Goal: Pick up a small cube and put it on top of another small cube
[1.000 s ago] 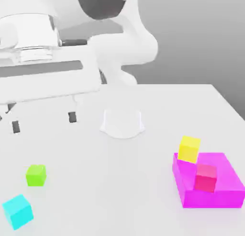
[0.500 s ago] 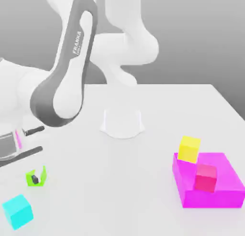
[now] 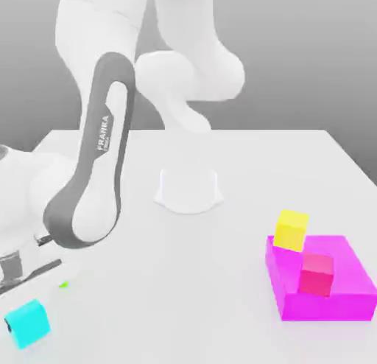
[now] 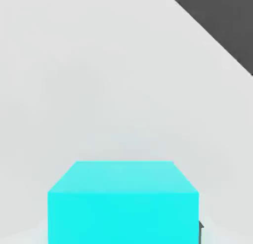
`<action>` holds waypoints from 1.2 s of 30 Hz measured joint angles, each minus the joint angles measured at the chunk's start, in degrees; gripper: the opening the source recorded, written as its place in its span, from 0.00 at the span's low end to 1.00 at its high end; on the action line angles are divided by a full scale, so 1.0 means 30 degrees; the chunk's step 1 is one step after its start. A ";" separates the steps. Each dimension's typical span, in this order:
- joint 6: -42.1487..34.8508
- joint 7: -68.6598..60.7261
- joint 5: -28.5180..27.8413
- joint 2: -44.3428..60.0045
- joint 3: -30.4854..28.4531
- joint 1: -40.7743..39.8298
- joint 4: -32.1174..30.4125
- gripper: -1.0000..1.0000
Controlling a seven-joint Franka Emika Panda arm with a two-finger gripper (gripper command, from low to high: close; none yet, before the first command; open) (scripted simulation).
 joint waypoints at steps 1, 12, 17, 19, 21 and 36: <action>-0.0237 -0.0229 -0.0728 -0.0627 -0.0382 0.0178 -0.0266 0.00; -0.0743 -0.9840 -0.8004 -0.6300 -0.2404 -0.0666 -0.3862 0.00; -0.0531 -1.5989 -0.9161 -0.7954 -0.2766 -0.1320 -0.5648 0.00; -0.0311 -1.8741 -0.9217 -0.8429 -0.2902 -0.1308 -0.6414 0.00; -0.0032 -2.1610 -0.9053 -0.8800 -0.3148 -0.1183 -0.7192 0.00; 0.2109 -2.6285 -0.4520 -0.6217 -0.2613 -0.0701 -0.7100 0.00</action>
